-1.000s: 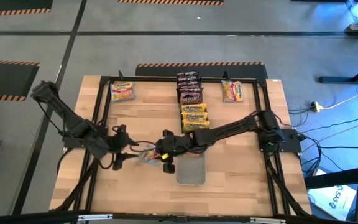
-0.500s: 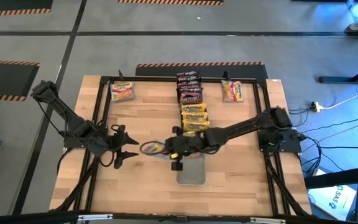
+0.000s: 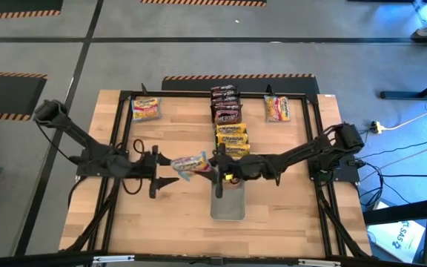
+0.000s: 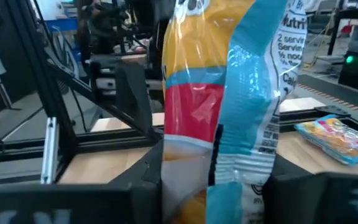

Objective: Sort Maruchan noodles
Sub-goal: Put the blue noodle pack into the gray bin

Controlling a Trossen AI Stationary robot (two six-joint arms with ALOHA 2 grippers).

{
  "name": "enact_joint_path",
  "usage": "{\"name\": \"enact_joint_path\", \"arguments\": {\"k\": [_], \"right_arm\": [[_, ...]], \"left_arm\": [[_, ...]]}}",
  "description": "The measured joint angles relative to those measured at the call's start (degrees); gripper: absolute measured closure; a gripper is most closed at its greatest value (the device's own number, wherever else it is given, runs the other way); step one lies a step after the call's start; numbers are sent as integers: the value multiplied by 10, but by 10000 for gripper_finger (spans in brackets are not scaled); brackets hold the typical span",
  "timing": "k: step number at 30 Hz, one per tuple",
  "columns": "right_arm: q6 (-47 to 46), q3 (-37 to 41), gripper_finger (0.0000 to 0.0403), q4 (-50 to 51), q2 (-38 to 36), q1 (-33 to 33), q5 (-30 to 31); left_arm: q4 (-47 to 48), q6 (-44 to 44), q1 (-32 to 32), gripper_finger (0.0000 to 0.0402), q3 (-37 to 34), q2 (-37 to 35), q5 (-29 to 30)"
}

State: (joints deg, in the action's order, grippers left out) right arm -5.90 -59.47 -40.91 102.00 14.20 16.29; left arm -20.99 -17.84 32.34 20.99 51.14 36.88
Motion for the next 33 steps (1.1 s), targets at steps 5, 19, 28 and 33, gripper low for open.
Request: {"name": "enact_joint_path", "arguments": {"k": [5, 19, 28, 33], "right_arm": [[15, -17, 282, -47, 37, 0, -7], [23, -54, 265, -88, 69, -9, -13], [33, -54, 191, 2, 42, -7, -4], [22, -55, 135, 170, -39, -2, 2]], "left_arm": [[-71, 20, -27, 125, 0, 33, -12], [-120, 41, -62, 199, 0, 58, -60], [-67, 60, -54, 274, 0, 40, -59], [7, 51, -48, 276, 0, 26, -41]]}}
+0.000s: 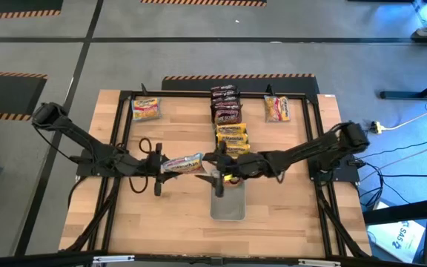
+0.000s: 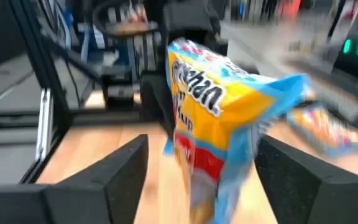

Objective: Sort Maruchan noodles
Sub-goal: Put the blue noodle pack into the gray bin

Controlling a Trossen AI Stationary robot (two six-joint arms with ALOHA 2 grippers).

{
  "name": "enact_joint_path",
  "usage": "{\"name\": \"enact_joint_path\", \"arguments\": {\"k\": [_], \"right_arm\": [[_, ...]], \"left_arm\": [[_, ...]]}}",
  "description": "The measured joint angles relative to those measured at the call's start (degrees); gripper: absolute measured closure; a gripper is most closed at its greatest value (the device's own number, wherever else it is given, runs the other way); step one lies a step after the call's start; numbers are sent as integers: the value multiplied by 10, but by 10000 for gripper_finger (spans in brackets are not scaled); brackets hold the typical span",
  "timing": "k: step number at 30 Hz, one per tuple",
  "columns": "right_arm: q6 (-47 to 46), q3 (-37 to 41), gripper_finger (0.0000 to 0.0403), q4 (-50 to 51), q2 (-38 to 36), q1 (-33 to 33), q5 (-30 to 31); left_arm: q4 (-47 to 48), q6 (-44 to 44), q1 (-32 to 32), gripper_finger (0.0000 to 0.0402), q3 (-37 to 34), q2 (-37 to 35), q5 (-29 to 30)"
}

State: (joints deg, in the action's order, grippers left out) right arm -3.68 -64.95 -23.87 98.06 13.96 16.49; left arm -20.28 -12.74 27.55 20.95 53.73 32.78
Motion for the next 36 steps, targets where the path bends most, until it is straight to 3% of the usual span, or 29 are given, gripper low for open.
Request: {"name": "enact_joint_path", "arguments": {"k": [5, 10, 16, 21, 25, 30, 36], "right_arm": [[-61, 0, 110, 115, -71, -1, -15], [-58, -51, 107, 158, -75, -1, -50], [-35, -225, 107, 353, 4, -24, -58], [-37, -404, 107, 549, 101, -50, -106], [-35, -507, 107, 637, 178, -59, -141], [-35, -562, 107, 664, 241, -62, -191], [-31, -562, 111, 680, 274, -61, -186]], "left_arm": [[61, -3, 0, 277, 0, 5, 2], [80, -6, 0, 278, 0, 24, -13], [80, -6, 0, 278, 0, 47, -20], [68, -7, -2, 278, 0, 52, -29], [67, -7, -1, 278, 0, 51, -34], [66, -13, -1, 278, 0, 51, -34], [63, -18, -1, 278, 0, 51, -35]]}}
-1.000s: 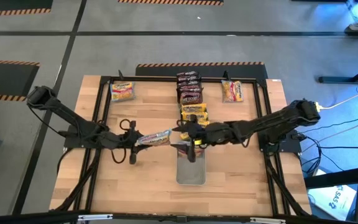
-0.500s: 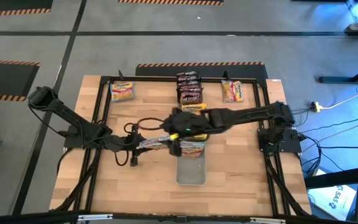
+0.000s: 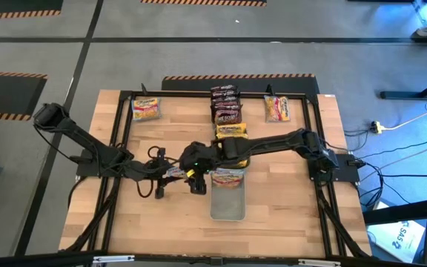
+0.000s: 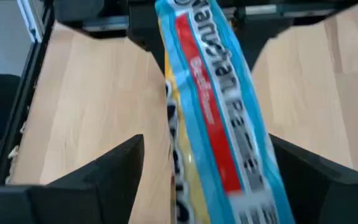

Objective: Sort Maruchan noodles
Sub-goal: Put the blue noodle pack into the gray bin

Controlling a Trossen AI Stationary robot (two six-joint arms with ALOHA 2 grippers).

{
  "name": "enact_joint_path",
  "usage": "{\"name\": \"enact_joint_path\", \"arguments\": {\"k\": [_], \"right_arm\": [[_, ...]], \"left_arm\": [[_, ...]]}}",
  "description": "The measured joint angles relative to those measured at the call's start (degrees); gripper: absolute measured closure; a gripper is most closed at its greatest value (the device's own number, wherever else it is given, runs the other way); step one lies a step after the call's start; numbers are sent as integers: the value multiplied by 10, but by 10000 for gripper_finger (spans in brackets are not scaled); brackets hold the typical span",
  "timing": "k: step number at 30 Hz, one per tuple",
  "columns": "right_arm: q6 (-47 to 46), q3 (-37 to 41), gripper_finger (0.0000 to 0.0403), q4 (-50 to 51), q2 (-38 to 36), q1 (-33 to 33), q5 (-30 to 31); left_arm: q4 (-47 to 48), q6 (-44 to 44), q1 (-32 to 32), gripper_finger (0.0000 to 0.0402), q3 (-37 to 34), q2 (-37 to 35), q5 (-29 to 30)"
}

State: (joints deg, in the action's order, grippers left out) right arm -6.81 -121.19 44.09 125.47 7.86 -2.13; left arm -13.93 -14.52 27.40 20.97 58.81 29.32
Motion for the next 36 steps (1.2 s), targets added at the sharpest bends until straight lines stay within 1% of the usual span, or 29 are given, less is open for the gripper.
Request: {"name": "enact_joint_path", "arguments": {"k": [2, 4, 8, 11, 14, 17, 19, 23, 29, 32, 34, 36], "right_arm": [[1, 0, 128, -3, 3, 0, 0], [8, 0, 159, -13, 3, 0, 0], [11, -1, 247, -32, 3, 0, 2], [31, -1, 315, -35, 2, 1, 1], [46, 0, 355, -23, -3, 8, 5], [56, 0, 355, -2, -26, 18, 13], [55, 0, 354, 20, -46, 26, 29], [24, 0, 341, 92, -75, 44, 42], [-19, 0, 353, 168, -82, 91, 58], [-38, 22, 349, 169, -83, 113, 78], [-56, 52, 345, 171, -89, 125, 90], [-72, 90, 346, 151, -106, 130, 99]], "left_arm": [[0, 0, 0, 278, 0, 0, 0], [0, 1, 0, 278, 0, 0, -1], [-1, 10, 0, 277, 0, 0, -1], [-3, 10, -1, 264, 0, 0, 2], [-4, 10, -1, 242, 0, -3, -1], [-8, 10, 2, 222, 1, -15, -9], [-9, 5, 6, 215, 1, -27, -9], [4, 4, 16, 213, 0, -51, -17], [10, 6, 24, 213, 0, -57, -18], [15, 6, 24, 212, 0, -55, -18], [13, 6, 24, 212, 0, -55, -18], [13, 6, 24, 212, 0, -55, -18]]}}
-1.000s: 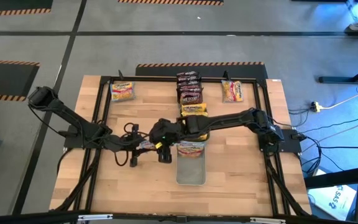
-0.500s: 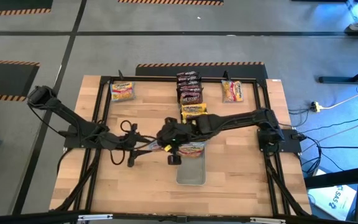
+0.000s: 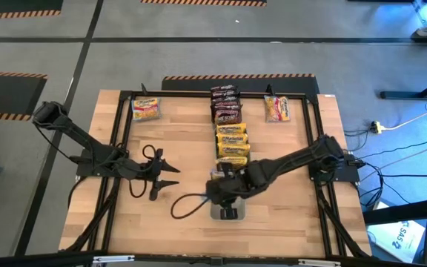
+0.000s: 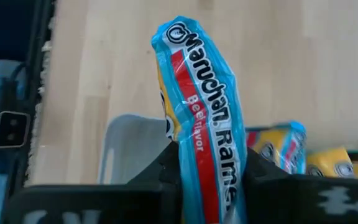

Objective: Sort Maruchan noodles
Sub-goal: Put the blue noodle pack into the gray bin

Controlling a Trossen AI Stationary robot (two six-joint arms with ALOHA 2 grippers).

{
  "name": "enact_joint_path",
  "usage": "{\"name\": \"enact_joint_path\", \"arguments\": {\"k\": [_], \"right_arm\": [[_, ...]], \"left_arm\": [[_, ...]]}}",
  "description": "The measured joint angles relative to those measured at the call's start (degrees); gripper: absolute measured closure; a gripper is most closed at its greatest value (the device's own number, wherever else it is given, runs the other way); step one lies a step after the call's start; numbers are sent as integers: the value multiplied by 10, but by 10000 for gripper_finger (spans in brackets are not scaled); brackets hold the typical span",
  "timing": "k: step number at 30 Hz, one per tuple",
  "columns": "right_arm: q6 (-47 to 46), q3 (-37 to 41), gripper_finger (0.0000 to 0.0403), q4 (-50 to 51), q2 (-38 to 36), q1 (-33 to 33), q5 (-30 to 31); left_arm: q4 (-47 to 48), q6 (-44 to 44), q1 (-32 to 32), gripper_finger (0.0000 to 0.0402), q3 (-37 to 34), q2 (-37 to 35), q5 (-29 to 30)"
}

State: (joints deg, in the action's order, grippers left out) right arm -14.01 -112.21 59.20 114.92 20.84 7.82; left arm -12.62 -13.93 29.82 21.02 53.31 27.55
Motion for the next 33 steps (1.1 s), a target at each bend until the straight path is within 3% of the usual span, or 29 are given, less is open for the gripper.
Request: {"name": "enact_joint_path", "arguments": {"k": [10, 14, 27, 33], "right_arm": [[-66, 314, 345, -288, -134, -2, 21], [-98, 408, 349, -374, -149, -3, 17], [-117, 488, 337, -442, -147, -2, 40], [-110, 490, 287, -442, -147, -2, 56]], "left_arm": [[-3, -9, -1, 212, 0, 0, 0], [-7, -7, -3, 214, 0, 0, 6], [-18, -9, -21, 215, 0, 0, 7], [-25, -9, -21, 216, 0, 0, 7]]}}
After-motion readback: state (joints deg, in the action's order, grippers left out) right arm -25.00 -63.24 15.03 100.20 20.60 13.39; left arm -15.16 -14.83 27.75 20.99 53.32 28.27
